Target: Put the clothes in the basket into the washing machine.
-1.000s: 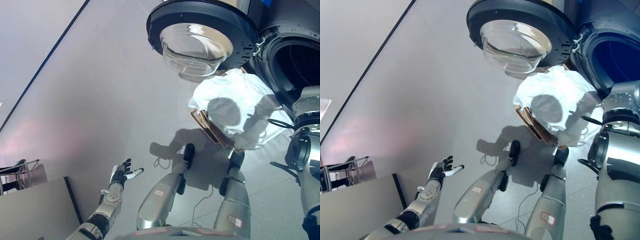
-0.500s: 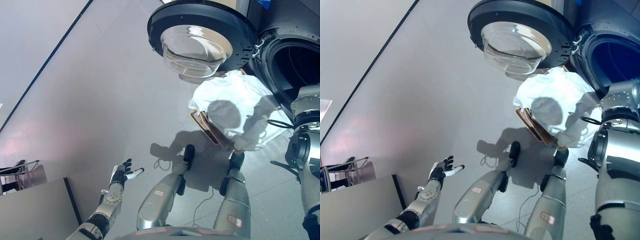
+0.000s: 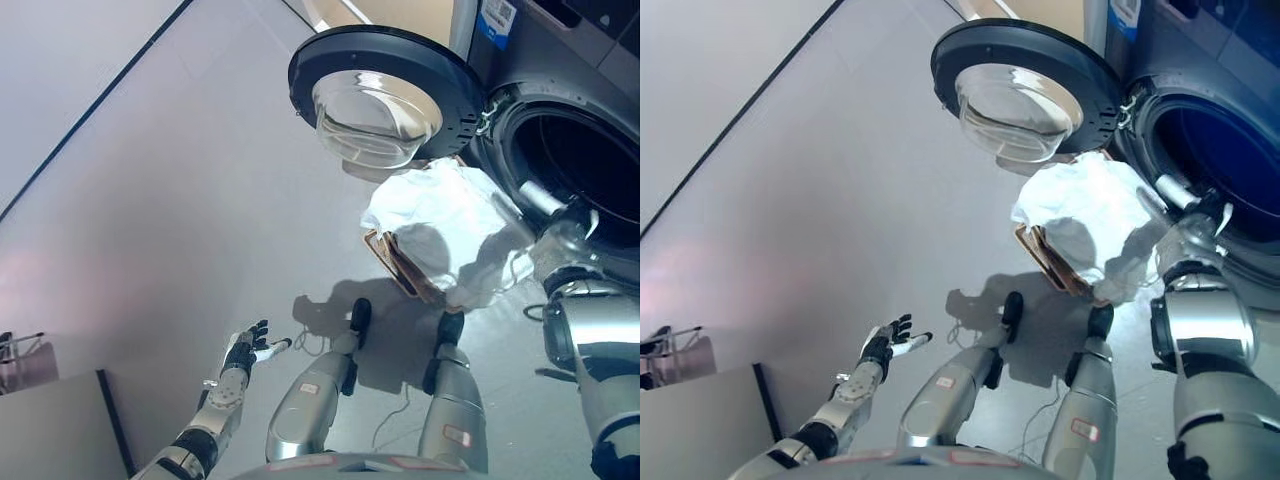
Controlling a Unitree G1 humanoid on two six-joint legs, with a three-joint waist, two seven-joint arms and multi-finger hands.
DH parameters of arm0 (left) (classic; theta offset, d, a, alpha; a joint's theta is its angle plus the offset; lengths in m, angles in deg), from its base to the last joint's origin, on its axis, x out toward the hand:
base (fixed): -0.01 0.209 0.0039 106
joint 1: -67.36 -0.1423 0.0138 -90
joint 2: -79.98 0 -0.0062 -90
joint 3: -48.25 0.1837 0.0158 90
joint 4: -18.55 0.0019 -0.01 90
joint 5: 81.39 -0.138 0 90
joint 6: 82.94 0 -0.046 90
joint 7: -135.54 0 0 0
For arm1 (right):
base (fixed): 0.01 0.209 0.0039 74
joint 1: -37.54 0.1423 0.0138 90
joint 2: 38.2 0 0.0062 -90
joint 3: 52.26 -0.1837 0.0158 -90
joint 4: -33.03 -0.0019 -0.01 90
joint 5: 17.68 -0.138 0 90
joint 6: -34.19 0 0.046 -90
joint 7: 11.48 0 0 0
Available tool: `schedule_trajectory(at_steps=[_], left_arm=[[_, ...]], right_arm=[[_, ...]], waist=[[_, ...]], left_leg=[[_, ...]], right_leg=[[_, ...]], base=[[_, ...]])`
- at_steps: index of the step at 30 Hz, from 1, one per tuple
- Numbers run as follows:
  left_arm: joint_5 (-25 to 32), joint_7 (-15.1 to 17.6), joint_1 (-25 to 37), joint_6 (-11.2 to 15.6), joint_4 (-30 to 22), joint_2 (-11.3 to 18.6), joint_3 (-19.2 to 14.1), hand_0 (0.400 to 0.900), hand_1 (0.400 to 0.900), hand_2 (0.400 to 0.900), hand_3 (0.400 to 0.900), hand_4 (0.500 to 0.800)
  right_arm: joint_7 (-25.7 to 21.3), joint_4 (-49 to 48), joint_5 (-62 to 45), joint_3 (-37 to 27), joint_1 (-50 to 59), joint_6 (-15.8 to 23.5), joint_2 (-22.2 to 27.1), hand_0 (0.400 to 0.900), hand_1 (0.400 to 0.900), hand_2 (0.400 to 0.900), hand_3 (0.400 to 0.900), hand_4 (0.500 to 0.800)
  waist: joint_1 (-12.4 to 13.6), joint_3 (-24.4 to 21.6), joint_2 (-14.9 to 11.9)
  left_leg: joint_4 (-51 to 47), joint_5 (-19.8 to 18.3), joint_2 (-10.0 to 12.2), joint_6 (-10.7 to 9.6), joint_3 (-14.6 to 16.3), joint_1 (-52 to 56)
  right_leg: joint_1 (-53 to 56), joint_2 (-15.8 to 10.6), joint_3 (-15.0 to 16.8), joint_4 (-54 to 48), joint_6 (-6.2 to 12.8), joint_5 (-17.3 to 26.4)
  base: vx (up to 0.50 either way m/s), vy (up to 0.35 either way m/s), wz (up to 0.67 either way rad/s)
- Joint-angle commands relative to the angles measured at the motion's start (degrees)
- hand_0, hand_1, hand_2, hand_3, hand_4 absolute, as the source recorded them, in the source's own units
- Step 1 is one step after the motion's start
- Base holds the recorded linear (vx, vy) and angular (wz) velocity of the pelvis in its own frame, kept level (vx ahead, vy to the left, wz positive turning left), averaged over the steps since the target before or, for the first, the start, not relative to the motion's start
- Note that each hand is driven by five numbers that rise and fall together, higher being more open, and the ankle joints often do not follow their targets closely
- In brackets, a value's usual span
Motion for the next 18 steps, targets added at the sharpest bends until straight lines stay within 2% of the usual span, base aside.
schedule_trajectory(at_steps=[1,5,10,13,18], left_arm=[[-0.17,0.64,-0.21,0.18,3.83,3.09,-2.8,0.9,0.9,0.9,0.9,0.8],[-1.54,-0.22,0.08,-0.83,5.57,3.62,-4.53,0.9,0.9,0.9,0.9,0.8],[-5.9,-1.18,-0.14,-2.15,8.9,4.25,-6.43,0.9,0.9,0.9,0.9,0.8],[-7.9,-2.09,-0.47,-3.38,12.45,4.0,-8.69,0.9,0.9,0.9,0.9,0.8],[-12.38,-3.37,-1.43,-5.21,16.88,3.75,-10.18,0.9,0.9,0.9,0.9,0.8]], right_arm=[[1.75,-1.16,7.62,2.94,-5.79,0.75,-2.31,0.9,0.9,0.9,0.9,0.8],[2.74,-1.62,14.35,4.4,-14.63,0.07,-7.45,0.9,0.9,0.9,0.9,0.8],[3.26,-1.18,30.07,10.9,-24.65,-1.69,-13.16,0.9,0.9,0.9,0.9,0.8],[3.67,-1.99,33.55,10.05,-32.29,-2.23,-15.66,0.9,0.9,0.9,0.9,0.8],[4.53,-1.8,35.66,7.46,-40.02,-3.12,-17.5,0.9,0.9,0.9,0.9,0.8]], waist=[[0.28,0.33,-2.42],[-0.47,-0.14,-5.2],[-1.4,-2.74,-9.5],[-3.36,-4.91,-12.49],[-6.04,-8.69,-14.85]], left_leg=[[-0.7,3.72,0.88,-3.49,-1.39,-4.29],[-0.51,3.22,1.42,-3.28,-1.41,-2.71],[-1.29,2.3,2.46,-3.13,-1.13,1.19],[-2.03,1.59,3.09,-2.96,-0.57,4.3],[-4.22,0.89,3.83,-2.69,0.66,8.94]], right_leg=[[6.43,1.15,-1.13,1.6,1.18,-3.7],[8.57,1.68,-1.39,0.63,1.1,-3.06],[13.12,2.44,-1.86,-3.27,1.36,-1.73],[16.21,3.05,-1.6,-5.16,1.62,-1.52],[19.84,4.19,-0.82,-7.25,2.0,-1.25]], base=[[-0.01,-0.034,0.02],[0.02,-0.014,-0.04],[0.06,-0.019,-0.07],[0.09,-0.005,-0.17],[0.08,0.022,-0.19]])
